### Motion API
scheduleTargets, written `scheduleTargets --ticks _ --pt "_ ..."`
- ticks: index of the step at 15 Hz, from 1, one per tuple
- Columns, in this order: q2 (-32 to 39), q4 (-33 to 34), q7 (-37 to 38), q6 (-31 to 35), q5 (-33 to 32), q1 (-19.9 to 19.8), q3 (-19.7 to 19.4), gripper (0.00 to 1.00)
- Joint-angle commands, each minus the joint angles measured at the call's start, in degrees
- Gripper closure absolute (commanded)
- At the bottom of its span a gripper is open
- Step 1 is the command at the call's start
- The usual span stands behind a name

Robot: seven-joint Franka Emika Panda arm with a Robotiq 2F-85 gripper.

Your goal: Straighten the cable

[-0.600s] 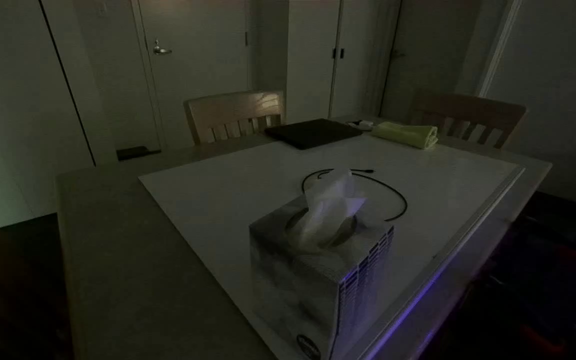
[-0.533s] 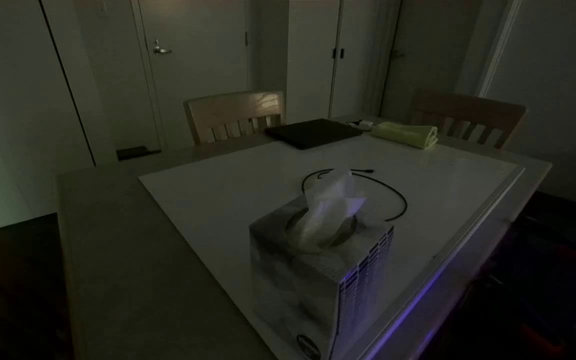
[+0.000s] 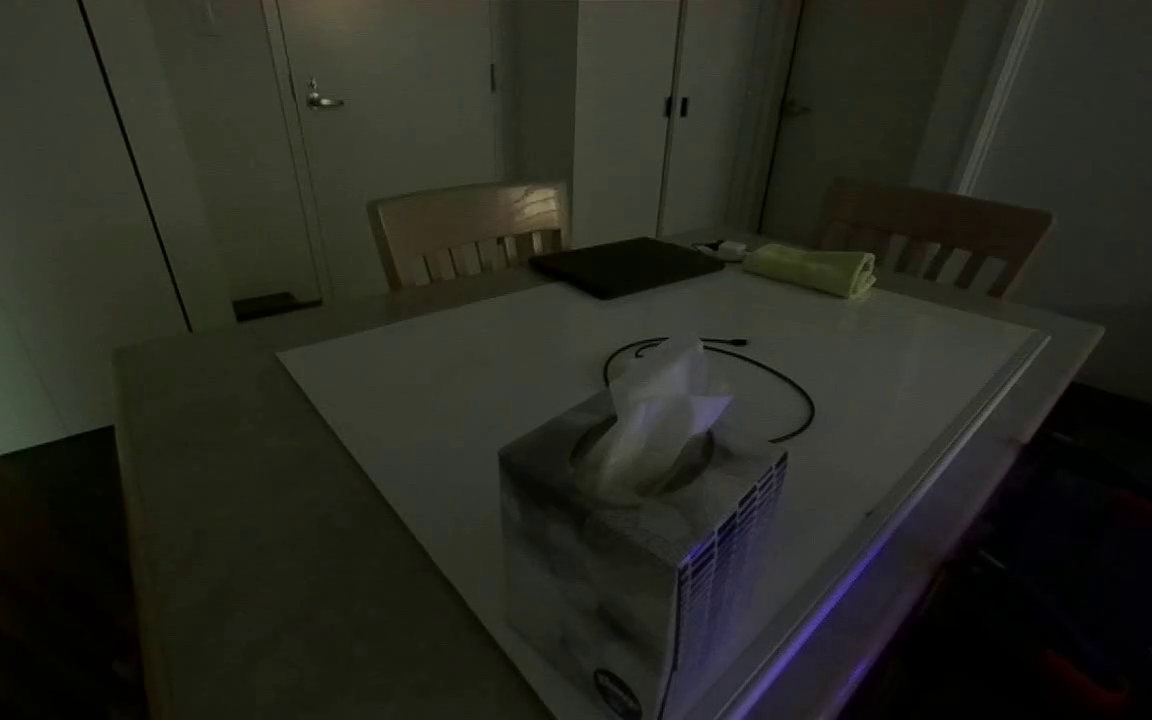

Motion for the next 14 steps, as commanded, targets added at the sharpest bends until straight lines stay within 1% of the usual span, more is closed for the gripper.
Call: scheduleTargets --ticks 1,8,14 --pt "0.3 0.2 -0.6 -0.3 0.7 -2.2 1.7 0.00" --pt "0.3 0.2 -0.6 -0.3 0.7 -2.2 1.7 0.00" --pt "0.3 -2.5 -1.3 1.5 1.0 -1.7 3.3 0.00"
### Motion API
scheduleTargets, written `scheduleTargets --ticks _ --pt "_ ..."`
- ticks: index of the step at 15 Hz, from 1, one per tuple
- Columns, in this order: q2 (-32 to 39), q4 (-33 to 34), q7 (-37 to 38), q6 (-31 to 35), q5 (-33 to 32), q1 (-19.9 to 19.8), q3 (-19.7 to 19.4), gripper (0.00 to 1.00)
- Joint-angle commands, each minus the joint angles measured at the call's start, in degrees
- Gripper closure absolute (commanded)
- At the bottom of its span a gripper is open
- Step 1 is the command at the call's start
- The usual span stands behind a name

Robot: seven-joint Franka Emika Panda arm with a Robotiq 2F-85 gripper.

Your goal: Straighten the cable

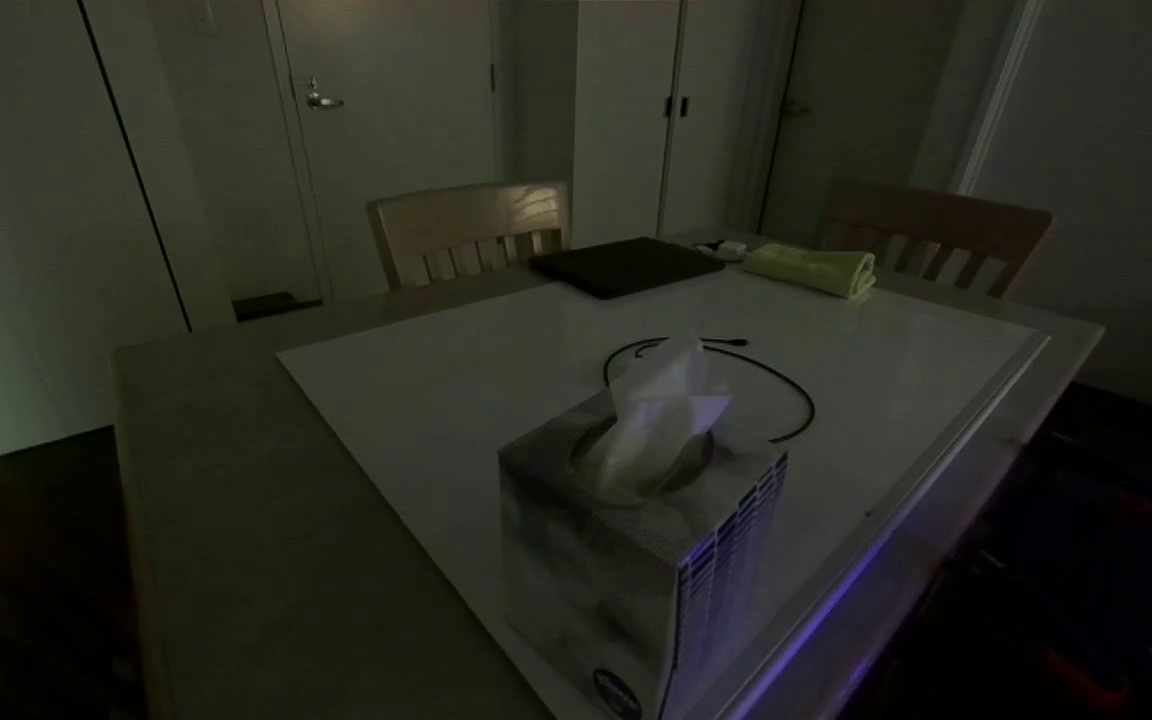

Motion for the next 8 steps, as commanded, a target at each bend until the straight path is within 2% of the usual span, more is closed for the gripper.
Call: scheduleTargets --ticks 1,8 --pt "0.4 -2.3 -1.4 1.4 0.9 -1.2 2.1 0.00" --pt "2.3 -5.7 -4.7 0.9 0.6 -0.5 3.4 0.00"
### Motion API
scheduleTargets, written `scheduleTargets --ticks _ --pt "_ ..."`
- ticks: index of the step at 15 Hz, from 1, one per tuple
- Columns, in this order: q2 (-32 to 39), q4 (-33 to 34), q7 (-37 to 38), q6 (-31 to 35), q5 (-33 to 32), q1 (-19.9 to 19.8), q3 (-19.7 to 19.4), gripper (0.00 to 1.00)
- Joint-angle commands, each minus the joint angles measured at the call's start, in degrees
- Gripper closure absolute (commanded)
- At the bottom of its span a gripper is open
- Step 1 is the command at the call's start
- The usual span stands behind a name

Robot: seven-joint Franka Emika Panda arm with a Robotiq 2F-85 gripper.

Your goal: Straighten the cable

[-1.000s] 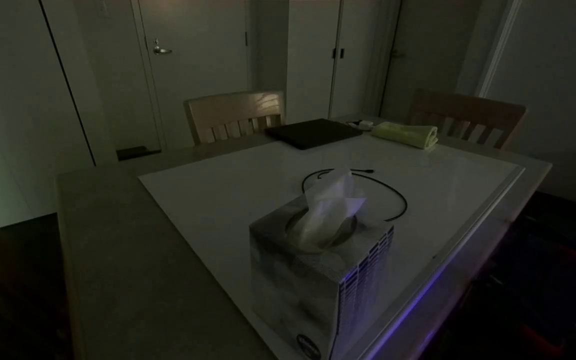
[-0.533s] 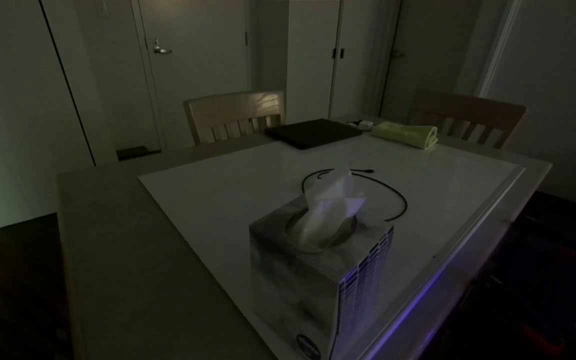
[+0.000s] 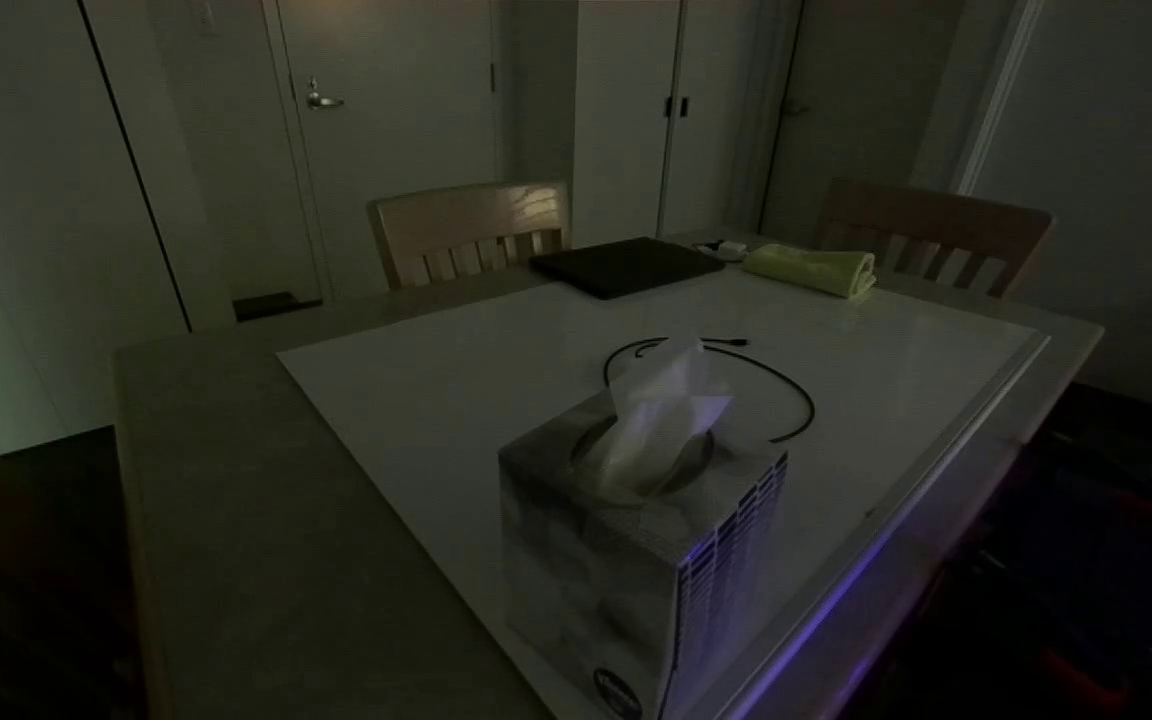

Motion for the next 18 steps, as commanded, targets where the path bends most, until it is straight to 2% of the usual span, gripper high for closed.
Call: scheduleTargets --ticks 1,2,8,13,18 --pt "2.8 -0.3 -4.3 -0.3 0.8 -0.6 0.6 0.00" --pt "1.0 -0.4 -1.8 -0.3 0.4 -1.2 1.3 0.00" --pt "2.3 -0.5 -3.1 -0.3 0.3 -1.2 1.3 0.00" --pt "6.8 0.0 -0.8 -1.5 -0.3 -0.6 3.0 0.00" --pt "13.9 1.0 -1.7 -5.3 -0.6 0.0 5.7 0.00"
